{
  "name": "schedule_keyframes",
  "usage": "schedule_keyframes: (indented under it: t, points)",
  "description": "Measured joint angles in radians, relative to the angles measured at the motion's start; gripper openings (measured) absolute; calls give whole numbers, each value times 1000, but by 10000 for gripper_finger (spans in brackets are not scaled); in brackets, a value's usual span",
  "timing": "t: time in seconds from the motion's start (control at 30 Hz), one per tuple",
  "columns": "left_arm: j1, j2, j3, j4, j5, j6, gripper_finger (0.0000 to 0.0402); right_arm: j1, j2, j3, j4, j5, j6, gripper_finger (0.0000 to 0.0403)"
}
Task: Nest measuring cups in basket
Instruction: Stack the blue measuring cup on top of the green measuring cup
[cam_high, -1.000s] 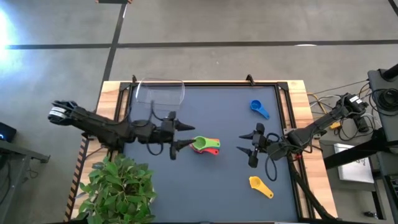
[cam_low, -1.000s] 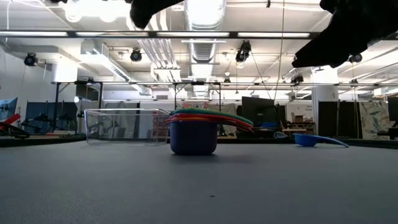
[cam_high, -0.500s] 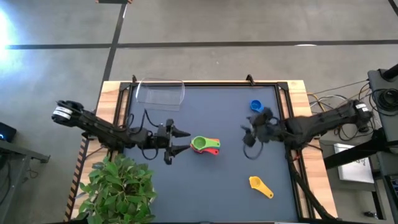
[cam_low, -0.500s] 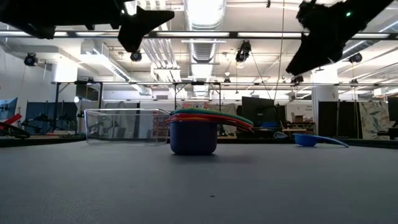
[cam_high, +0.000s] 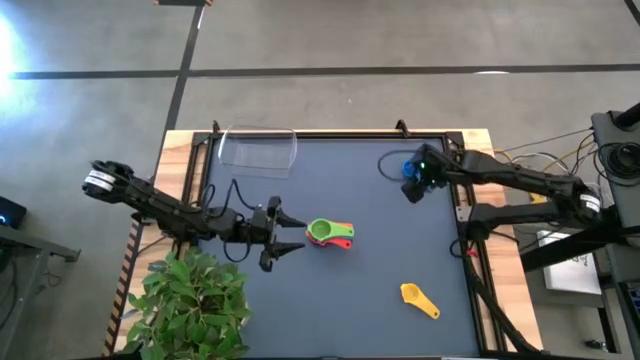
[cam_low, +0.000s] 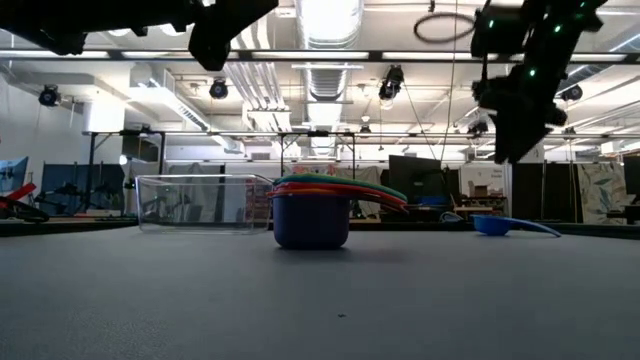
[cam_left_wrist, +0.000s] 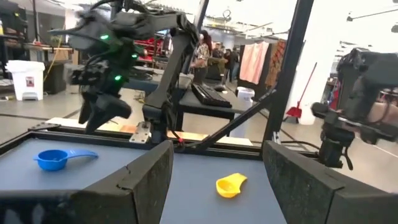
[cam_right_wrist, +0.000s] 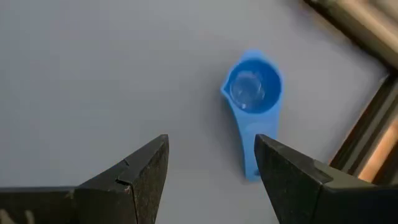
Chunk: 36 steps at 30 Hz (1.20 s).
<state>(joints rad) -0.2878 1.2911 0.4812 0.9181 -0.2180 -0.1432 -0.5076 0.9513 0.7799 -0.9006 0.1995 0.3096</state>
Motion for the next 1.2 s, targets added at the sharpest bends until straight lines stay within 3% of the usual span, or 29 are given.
schedule_keyframes:
  t: [0.23,0.83,1.2]
  points:
    - [0,0,0,-6,0,-1,233,-137,108,-1,0,-6,-120,226]
    - [0,0,-1,-18,0,-8,233,-284,482,-1,162,7,-328,226]
    - [0,0,-1,-47,0,-6,233,-343,497,-2,177,-78,-349,224]
